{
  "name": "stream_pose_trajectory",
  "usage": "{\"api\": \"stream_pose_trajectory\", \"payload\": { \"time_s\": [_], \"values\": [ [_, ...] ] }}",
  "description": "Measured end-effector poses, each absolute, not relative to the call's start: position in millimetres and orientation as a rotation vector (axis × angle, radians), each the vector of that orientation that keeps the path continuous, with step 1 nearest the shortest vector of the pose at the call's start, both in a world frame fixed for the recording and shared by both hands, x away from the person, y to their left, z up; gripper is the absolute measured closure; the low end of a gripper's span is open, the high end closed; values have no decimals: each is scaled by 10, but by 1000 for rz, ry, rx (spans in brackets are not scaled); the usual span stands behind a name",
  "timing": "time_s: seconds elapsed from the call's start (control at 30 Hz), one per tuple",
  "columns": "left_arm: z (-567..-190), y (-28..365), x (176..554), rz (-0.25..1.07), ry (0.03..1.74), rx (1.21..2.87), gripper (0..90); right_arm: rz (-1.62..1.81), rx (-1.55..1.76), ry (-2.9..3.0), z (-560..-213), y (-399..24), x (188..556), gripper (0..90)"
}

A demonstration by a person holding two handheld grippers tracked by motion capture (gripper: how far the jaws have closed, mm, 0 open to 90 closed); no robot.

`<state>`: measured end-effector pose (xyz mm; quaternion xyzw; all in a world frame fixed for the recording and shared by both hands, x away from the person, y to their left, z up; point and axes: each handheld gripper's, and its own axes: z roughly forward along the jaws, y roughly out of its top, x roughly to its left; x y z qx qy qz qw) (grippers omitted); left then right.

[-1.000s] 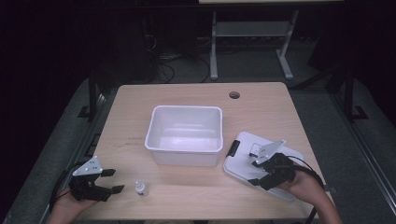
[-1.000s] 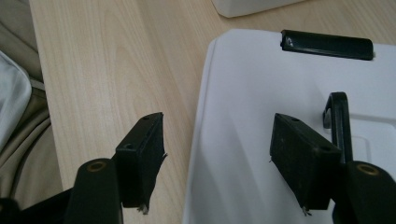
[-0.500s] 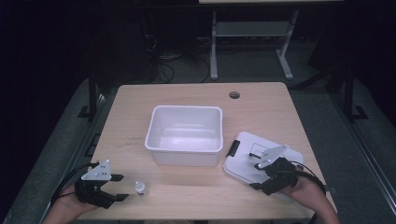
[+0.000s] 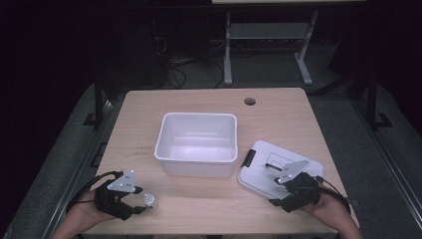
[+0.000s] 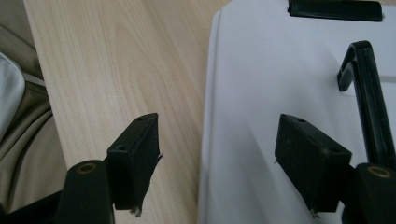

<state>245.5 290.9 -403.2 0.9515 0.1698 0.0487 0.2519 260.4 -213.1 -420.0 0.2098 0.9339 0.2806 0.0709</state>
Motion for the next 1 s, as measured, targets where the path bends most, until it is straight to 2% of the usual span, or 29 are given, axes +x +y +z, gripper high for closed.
{"api": "stream_pose_trajectory", "payload": {
  "time_s": [0.33, 1.0],
  "values": [
    [-4065, 2757, 2537, 104, 421, 2646, 406, 855, 633, 2805, -4201, -2129, 2594, 300],
    [-4144, 2613, 2616, 57, 395, 2705, 553, 864, 621, 2793, -4188, -2135, 2595, 304]
  ]
}}
